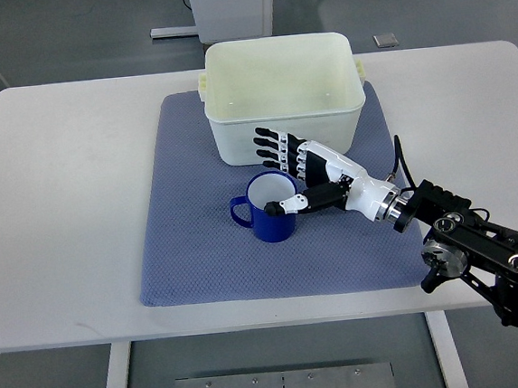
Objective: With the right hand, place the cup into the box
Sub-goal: 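Lower the right hand onto the blue mug's rim, then close the right hand's fingers around the blue mug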
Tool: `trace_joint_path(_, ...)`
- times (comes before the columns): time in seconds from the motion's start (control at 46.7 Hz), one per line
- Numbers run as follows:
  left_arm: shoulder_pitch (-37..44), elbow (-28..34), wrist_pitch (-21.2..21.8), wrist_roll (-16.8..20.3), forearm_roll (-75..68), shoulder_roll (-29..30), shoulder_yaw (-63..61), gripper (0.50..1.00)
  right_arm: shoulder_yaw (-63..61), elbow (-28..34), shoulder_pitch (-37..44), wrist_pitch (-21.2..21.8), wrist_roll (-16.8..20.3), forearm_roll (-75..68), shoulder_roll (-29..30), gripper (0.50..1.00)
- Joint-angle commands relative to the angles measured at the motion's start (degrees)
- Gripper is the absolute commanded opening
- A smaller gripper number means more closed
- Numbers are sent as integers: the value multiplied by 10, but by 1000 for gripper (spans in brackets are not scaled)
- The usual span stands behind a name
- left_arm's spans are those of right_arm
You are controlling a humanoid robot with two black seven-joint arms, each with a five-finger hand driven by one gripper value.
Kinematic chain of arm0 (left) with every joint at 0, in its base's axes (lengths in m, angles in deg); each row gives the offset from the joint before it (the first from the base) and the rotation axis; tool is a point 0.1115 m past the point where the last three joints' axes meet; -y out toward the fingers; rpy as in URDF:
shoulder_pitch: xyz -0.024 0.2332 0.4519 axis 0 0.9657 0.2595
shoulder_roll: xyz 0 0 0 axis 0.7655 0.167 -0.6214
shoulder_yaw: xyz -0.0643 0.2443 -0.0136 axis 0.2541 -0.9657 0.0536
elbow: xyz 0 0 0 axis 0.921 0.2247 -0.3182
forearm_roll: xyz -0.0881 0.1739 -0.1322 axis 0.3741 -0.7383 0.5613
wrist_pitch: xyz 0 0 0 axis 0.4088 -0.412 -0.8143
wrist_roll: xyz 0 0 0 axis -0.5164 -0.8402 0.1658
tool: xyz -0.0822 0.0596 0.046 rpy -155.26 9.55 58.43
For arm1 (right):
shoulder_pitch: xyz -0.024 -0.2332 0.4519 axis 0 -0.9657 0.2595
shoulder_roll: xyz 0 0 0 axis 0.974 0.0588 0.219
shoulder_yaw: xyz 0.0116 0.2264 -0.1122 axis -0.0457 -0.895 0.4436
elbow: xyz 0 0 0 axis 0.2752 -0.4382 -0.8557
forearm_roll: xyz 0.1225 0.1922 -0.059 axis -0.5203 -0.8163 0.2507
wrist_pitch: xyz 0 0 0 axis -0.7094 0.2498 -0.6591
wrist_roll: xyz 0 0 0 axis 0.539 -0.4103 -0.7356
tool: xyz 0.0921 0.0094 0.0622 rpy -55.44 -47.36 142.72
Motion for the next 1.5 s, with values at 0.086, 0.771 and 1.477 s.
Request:
trace_joint_path(0.086,0,0,0,0,0,0,-1,1000,4,-2,-1,-12,-4,0,3,1000)
trace_joint_path(0.771,0,0,0,0,0,0,1,1000,39,-37,1,-36,-43,3,28,998)
trace_joint_path(1.477,0,0,0,0,0,0,1,1000,73,-100,11,-63,-75,3,77,1000)
